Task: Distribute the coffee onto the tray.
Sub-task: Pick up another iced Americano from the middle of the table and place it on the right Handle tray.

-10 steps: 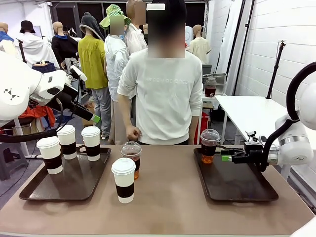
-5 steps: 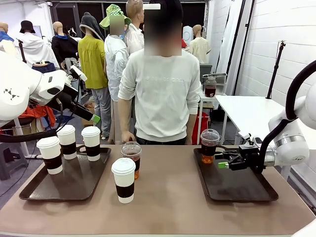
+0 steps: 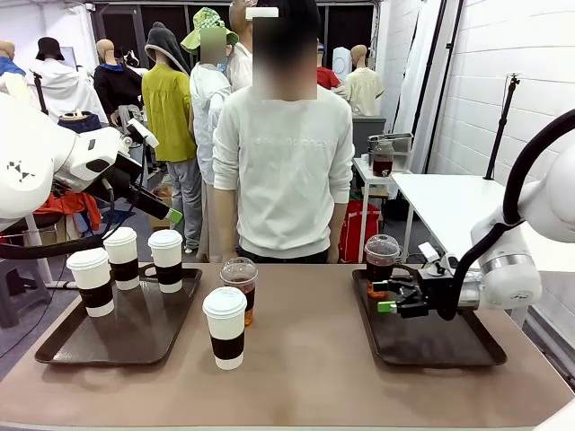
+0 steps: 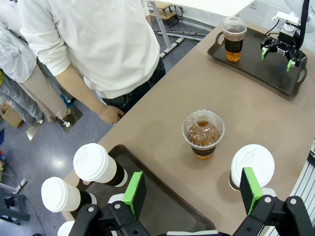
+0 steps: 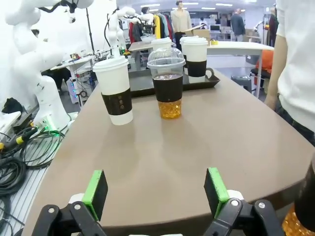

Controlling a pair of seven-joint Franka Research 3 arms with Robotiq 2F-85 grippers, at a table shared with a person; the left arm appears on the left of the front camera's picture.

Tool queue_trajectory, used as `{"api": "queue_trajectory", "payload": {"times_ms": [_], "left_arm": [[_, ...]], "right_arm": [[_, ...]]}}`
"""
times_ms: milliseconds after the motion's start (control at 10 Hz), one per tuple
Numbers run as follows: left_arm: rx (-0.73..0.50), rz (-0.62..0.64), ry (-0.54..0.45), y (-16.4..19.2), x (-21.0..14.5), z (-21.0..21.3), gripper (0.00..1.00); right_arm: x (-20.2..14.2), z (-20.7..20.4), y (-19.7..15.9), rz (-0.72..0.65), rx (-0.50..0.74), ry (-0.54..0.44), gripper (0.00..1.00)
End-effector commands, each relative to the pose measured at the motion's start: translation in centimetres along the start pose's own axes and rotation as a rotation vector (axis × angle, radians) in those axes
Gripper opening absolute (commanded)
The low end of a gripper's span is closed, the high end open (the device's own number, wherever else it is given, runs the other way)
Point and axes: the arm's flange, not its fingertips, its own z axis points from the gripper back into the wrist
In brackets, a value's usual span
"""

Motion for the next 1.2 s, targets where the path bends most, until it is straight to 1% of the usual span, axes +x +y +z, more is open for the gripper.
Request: {"api": "queue_trajectory", "payload": {"times_ms": [0,300,700,1100], "left_arm": [[-0.014,0.002,-0.008,0.1,0.0,0.0,1.00],[-0.014,0.002,-0.008,0.1,0.0,0.0,1.00],[-0.014,0.002,-0.008,0.1,0.0,0.0,1.00],[-0.014,0.002,-0.008,0.1,0.0,0.0,1.00]], "right_arm": [[-0.2,-2.3,-0.7,0.001,-0.003,0.023,1.00],[0.0,-5.3,-1.6,0.032,0.014,0.001,1.00],[0.0,-9.3,-2.4,0.020,0.021,-0.004,1.00],[0.0,-12.4,-2.7,-0.003,0.027,-0.016,1.00]]}}
